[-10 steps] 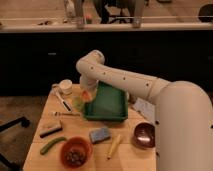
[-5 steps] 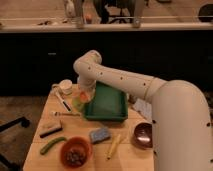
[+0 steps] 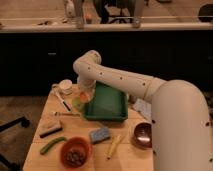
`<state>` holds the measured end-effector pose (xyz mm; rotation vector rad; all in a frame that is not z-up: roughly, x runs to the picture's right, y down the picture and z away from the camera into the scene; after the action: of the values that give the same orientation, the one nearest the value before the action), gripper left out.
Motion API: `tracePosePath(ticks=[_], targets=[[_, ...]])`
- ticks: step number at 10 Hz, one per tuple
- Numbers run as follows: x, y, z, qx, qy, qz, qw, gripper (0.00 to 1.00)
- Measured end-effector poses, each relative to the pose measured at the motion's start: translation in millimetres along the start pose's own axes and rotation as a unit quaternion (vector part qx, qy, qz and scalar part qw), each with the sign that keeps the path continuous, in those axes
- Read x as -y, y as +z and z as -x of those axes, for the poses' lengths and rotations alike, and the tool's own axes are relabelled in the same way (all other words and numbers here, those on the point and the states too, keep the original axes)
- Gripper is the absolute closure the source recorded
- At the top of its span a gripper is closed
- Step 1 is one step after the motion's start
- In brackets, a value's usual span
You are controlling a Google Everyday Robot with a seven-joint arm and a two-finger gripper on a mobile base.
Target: Place apple in plastic cup
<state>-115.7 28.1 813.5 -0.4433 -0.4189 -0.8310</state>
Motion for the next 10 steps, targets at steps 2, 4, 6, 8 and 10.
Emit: tracePosePath(ticks=[2, 4, 6, 8, 10], targets=[[15, 1, 15, -0.001, -0.025, 0.001, 0.9997, 1.00], [25, 1, 24, -0.002, -0.043, 0.001, 0.9991, 1.00], [32, 1, 28, -0.004, -0.058, 0.002, 0.9983, 1.00], [41, 8, 38, 0.002, -0.074, 0.011, 0.9972, 1.00], [42, 16, 41, 0.004, -0.080, 0.026, 0.9964, 1.00]])
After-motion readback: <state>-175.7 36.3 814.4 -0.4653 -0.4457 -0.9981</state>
